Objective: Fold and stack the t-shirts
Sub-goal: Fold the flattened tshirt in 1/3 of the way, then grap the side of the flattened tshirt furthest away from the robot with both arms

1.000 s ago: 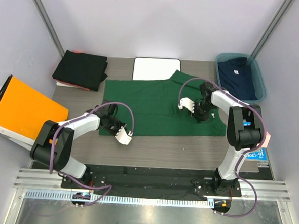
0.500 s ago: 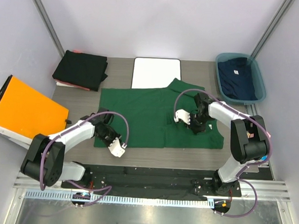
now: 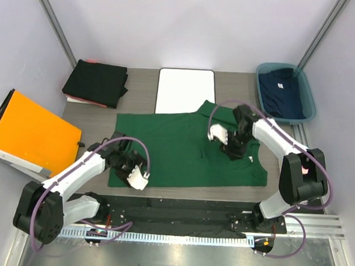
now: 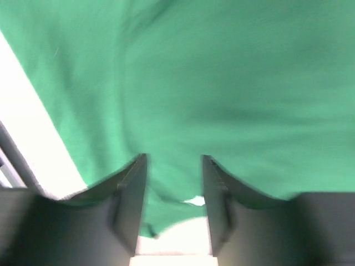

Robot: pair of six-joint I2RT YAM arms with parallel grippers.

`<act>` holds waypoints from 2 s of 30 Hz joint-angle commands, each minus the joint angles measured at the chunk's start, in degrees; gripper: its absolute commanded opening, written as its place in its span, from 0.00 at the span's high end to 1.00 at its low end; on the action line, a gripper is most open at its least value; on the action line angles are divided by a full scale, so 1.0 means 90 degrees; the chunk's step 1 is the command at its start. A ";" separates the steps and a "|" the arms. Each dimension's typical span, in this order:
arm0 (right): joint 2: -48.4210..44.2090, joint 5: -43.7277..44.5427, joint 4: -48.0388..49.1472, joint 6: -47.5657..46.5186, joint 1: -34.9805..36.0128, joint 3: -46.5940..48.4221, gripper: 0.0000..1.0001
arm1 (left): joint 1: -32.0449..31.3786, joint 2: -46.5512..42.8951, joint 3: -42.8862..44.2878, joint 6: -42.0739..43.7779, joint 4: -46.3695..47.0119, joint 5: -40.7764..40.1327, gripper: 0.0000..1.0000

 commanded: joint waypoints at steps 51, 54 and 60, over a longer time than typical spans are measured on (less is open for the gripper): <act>0.5261 -0.2014 0.0926 0.4325 -0.2536 0.5945 0.44 | 0.1346 0.4628 0.5906 -0.1025 0.0193 -0.0931 0.00; 0.5359 -0.2053 0.0936 0.4373 -0.2468 0.6101 0.46 | 0.1336 0.4658 0.5906 -0.0996 0.0203 -0.0941 0.00; 0.5603 -0.2131 0.1004 0.4442 -0.2341 0.6442 0.47 | 0.1287 0.4716 0.5926 -0.0928 0.0174 -0.0950 0.00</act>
